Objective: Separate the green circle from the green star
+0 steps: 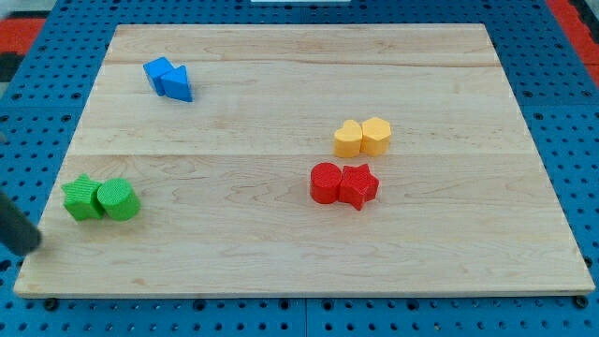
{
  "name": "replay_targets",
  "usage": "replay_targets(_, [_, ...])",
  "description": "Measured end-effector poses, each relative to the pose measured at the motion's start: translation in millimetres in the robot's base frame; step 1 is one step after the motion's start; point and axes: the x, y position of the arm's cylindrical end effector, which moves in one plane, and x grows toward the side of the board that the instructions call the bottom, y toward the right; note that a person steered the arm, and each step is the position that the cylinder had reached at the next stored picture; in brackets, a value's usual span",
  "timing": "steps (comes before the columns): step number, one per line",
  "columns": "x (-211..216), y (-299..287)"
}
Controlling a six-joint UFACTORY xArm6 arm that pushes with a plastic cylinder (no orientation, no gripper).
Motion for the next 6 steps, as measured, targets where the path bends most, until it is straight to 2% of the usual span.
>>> replay_targets(1, [-19, 12])
replay_targets(4, [-40, 91])
replay_targets(6, [-71, 110])
